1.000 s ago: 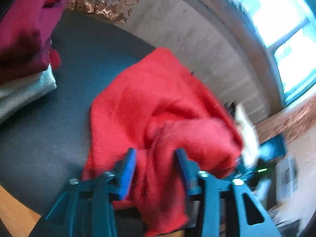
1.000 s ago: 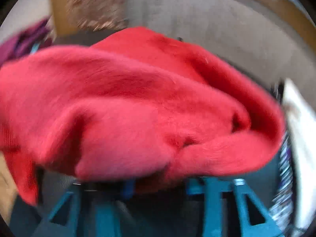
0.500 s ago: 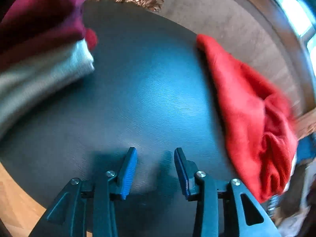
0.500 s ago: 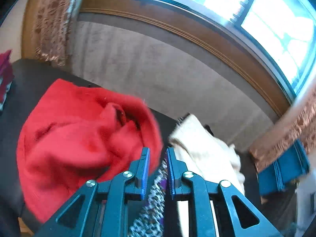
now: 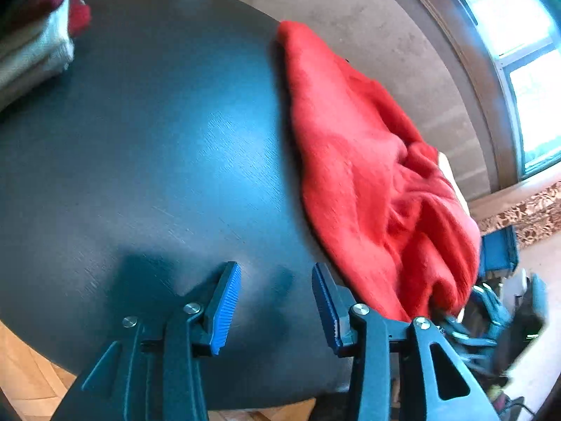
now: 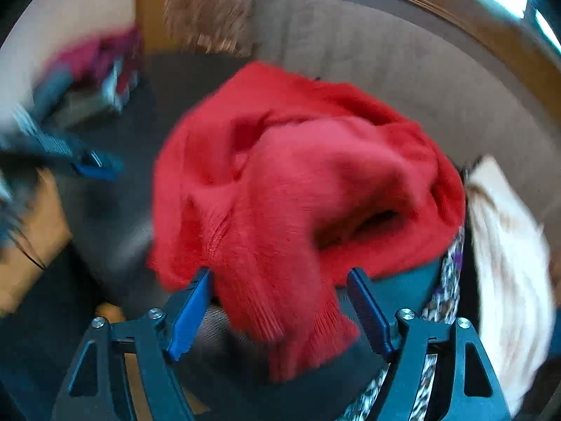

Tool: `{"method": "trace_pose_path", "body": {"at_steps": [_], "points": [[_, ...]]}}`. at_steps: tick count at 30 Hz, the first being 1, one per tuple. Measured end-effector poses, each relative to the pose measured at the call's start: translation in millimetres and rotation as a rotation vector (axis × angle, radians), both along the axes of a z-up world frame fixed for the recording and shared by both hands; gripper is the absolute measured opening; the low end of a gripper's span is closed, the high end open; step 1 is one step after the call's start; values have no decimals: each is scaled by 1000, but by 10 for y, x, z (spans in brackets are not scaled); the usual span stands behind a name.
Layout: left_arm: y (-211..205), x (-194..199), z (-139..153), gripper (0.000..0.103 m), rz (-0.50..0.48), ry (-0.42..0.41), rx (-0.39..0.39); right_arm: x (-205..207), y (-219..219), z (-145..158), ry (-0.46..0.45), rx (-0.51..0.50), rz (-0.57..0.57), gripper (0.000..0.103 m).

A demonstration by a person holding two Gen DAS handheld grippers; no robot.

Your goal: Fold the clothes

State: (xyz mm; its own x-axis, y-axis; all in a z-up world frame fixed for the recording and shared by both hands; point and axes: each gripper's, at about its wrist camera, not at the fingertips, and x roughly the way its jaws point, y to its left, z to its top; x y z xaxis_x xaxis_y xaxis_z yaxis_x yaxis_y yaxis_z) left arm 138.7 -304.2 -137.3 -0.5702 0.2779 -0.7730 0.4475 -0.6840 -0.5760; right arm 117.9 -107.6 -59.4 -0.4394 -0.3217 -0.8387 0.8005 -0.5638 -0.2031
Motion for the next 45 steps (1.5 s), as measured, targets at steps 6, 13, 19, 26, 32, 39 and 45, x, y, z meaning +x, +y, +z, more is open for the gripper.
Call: {"method": "trace_pose_path", "body": {"at_steps": [6, 13, 19, 26, 32, 39, 45], "points": [[-29, 92, -158, 50, -5, 76, 255, -329, -178, 432, -250, -270, -18, 22], [-36, 83, -347, 57, 37, 151, 489, -782, 82, 1371, -443, -798, -120, 22], [-88, -47, -412, 60, 85, 204, 614, -740, -53, 1251, -527, -879, -160, 23], [-229, -542, -311, 62, 171, 276, 697, -1027, -411, 863, -624, -892, -139, 24], [-366, -839, -234, 69, 305, 350, 751, -1029, -271, 653, -716, -926, -147, 26], [-821, -975, 465, 69, 382, 568, 638, -872, -352, 284, -836, -821, -115, 53], [-967, -867, 898, 69, 324, 603, 427, -721, -410, -75, -915, -759, -120, 67]]}}
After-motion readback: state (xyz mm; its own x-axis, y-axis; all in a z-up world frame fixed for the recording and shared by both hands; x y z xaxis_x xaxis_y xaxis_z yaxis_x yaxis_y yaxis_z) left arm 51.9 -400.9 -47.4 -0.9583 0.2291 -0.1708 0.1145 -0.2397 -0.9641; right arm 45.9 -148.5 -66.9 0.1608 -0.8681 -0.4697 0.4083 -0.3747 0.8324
